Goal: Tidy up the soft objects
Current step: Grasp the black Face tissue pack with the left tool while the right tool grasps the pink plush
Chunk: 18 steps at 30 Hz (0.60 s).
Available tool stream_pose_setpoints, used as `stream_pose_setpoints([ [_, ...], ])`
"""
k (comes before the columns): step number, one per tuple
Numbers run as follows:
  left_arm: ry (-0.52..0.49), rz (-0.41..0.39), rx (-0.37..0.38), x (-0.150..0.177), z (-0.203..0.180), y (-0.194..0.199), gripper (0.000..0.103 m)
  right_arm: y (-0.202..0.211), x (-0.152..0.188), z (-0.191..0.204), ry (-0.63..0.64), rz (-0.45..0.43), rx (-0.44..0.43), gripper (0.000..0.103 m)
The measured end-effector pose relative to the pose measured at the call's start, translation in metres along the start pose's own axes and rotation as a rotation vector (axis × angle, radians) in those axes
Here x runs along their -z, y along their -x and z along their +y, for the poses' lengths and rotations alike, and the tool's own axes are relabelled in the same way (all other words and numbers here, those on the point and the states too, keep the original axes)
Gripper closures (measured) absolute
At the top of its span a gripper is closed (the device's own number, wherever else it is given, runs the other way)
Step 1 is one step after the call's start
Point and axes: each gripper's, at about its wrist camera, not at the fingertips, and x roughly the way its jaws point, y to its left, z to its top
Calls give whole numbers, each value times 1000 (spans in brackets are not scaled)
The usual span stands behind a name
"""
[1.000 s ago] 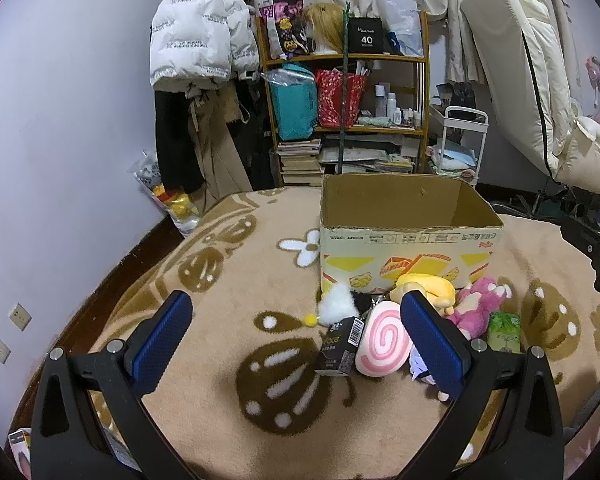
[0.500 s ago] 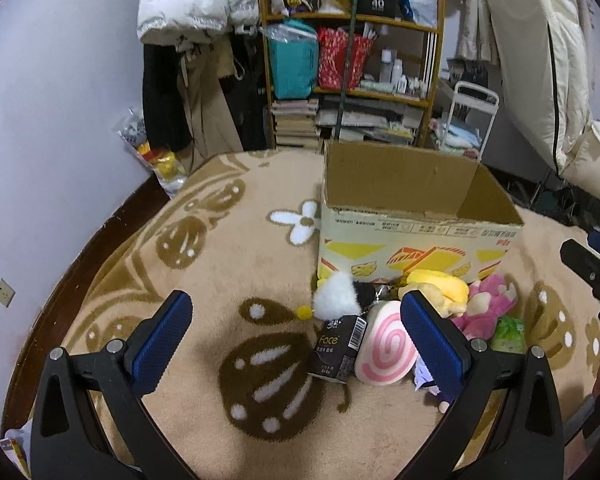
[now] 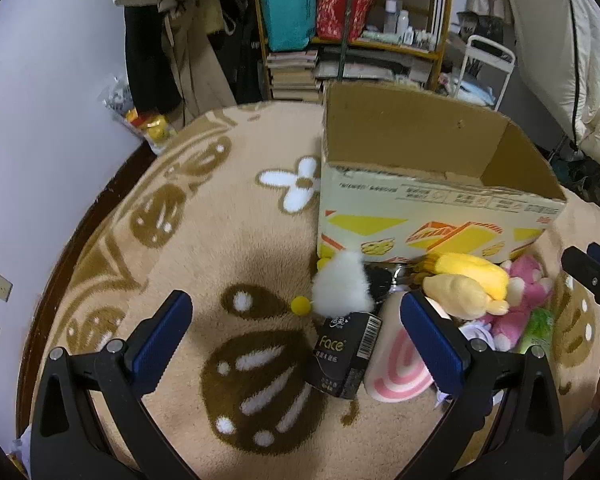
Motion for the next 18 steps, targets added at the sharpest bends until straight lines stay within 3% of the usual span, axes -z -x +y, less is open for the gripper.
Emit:
stream_pose_setpoints([
  [12,37,189,48,9,2,-42,1,-40,1,-1,12,122,-11,2],
  [18,51,217,80,12,1,-49,1,-56,4,-4,-2,176,-5,14],
])
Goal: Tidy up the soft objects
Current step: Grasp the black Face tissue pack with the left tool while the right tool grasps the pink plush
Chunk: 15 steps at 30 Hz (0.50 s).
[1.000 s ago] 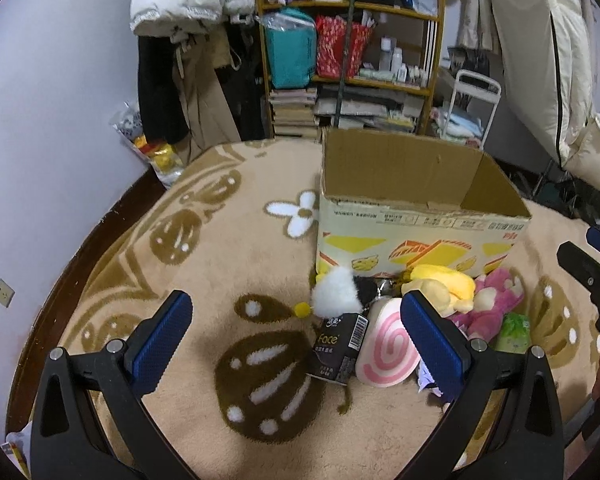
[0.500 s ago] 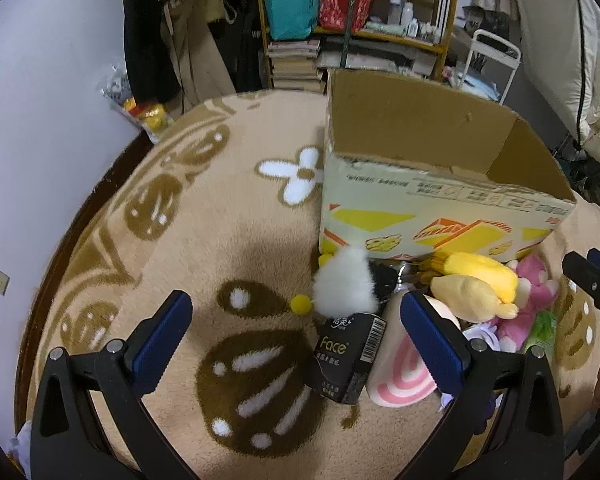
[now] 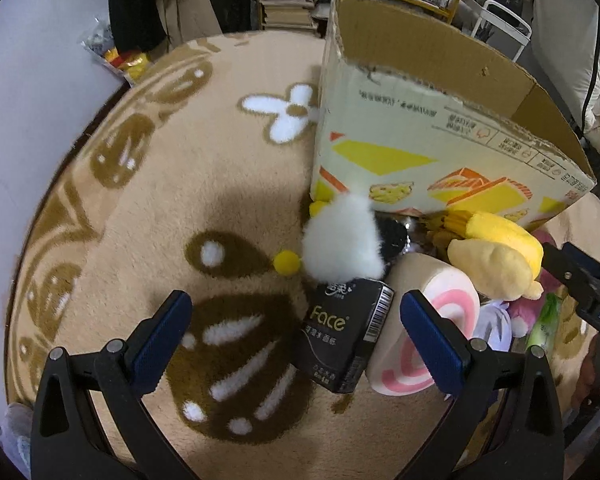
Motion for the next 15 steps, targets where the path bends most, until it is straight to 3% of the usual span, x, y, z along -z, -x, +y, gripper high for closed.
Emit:
stream_pose_setpoints([
  [4,30,43,40,1,3,-11,1,-10,1,0,-8,41,-33,24],
  [7,76,78,86,1,9,-19,1,-14,2,2,7,50,-26,25],
  [11,127,119,183,2,14,-29,19,-17,2,1,7,52,-23,29],
  [15,154,132,242,2,16,-36,30,-20,0,-2,2,57,-21,33],
])
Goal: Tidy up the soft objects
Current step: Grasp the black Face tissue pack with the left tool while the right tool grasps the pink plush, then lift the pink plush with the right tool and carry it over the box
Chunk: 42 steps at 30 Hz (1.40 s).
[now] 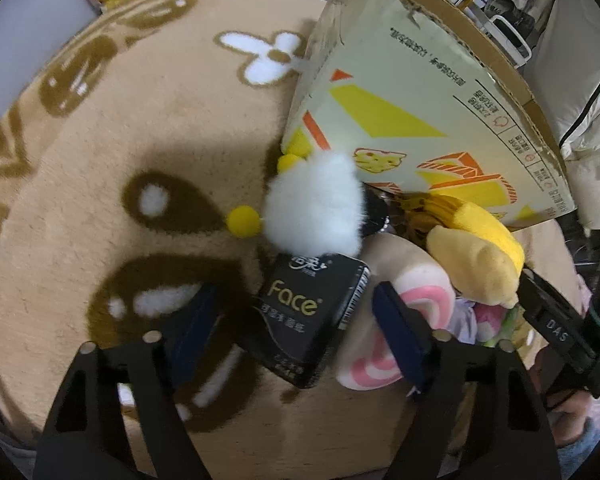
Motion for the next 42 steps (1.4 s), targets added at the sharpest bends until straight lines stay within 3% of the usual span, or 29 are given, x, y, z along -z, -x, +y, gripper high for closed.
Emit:
stream_pose_setpoints([
  [8,49,13,38,-4,14,-14,34,-3,1,-3,-6,5,-4,33],
  [9,45,9,39,-4,14,-15,41,-3,1,-3,-4,6,-3,34],
  [12,30,0,54,0,13,-14,47,-2,1,-3,3,4,5,37],
  [18,-5,-55,7,2,8,0,48,3,3,0,0,-9,19,43],
  [22,-71,-120,-80,8,-7,12,48,13,3,4,7,-43,25,56],
  [26,-111,-157,-121,11,-18,21,48,15,4,5,9,-38,20,60],
  [42,-187,-525,-211,35,-48,98,48,67,10,36,114,-237,84,64],
])
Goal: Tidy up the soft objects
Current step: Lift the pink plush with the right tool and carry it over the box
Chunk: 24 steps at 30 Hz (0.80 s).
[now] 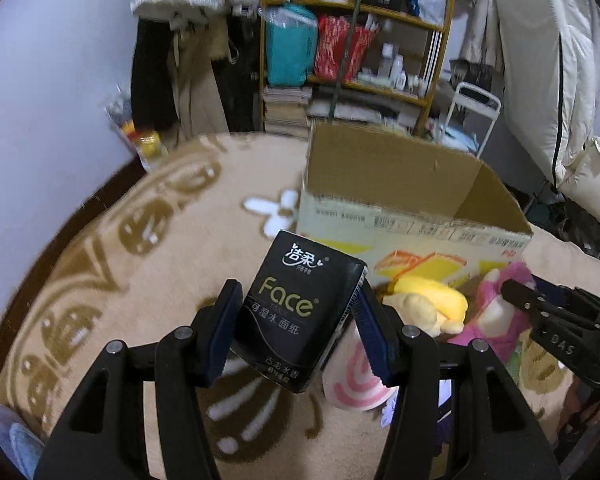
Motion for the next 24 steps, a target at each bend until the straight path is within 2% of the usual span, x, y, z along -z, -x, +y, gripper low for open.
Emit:
stream_pose_setpoints([
  [9,-50,-118,-37,-3,-8,33,48,58,-4,13,16,-206,-6,64],
  [14,-77,-168,-31,-7,-16,49,48,85,-9,18,25,-312,-26,64],
  [18,-107,-203,-25,-13,-25,58,48,97,-17,22,37,-370,-29,64],
  [21,-109,-208,23,-21,-28,58,48,102,-25,21,45,-404,-25,64],
  [24,-121,-226,19,-30,-32,57,48,102,-34,21,51,-421,-16,64],
])
